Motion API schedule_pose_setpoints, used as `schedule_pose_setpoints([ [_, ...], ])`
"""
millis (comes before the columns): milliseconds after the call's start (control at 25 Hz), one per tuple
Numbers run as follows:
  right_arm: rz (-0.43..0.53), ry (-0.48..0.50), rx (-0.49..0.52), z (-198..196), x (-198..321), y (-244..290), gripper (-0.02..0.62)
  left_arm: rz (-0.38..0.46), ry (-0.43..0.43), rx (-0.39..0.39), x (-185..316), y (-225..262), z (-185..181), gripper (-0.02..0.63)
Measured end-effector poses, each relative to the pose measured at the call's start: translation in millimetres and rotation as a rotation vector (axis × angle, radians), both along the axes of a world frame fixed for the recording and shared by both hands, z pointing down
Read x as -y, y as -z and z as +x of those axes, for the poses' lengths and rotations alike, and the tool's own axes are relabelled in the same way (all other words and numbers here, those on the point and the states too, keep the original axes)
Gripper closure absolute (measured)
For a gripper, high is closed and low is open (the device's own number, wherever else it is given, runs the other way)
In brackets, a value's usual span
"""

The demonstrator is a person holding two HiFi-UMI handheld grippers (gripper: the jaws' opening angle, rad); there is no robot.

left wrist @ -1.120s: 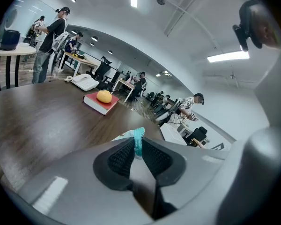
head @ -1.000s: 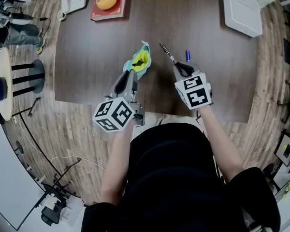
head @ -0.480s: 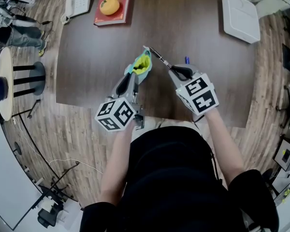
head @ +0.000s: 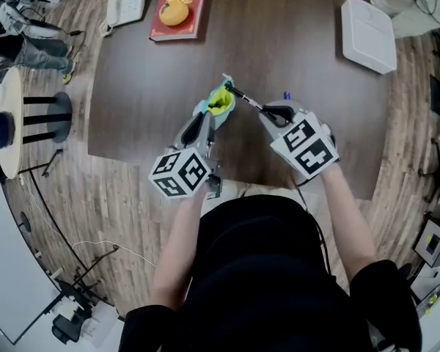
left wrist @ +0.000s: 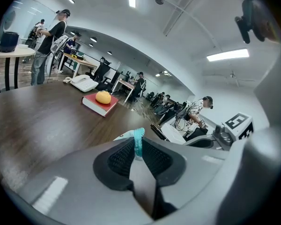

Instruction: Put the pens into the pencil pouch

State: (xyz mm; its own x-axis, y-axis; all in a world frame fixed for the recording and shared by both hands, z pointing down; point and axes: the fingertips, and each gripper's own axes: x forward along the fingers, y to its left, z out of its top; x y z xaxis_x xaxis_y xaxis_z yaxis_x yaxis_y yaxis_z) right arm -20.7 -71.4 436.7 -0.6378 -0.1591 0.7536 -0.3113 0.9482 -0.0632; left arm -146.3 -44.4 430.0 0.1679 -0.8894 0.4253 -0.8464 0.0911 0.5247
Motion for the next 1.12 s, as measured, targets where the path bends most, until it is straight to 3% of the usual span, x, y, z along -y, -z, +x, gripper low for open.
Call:
schedule_pose_setpoints([
  [280, 0.015, 0.089, -0.068, -2.3, -4.3, -2.6, 0.548, -0.002, 0.002, -0.001, -1.8, -0.9, 0.0, 0.558],
  [680, 0.12, 0.264, -0.219, -3.5, -10.0, -8.7, 0.548, 0.0, 0.002, -0.007, -4.8, 0.5, 2.8, 0.558],
  [1120, 0.137, 0.337, -0.301, -4.3, -13.1, -14.2, 0.548, -0.002, -0.014, -0.009, -9.3, -1.3, 9.9, 0.558],
])
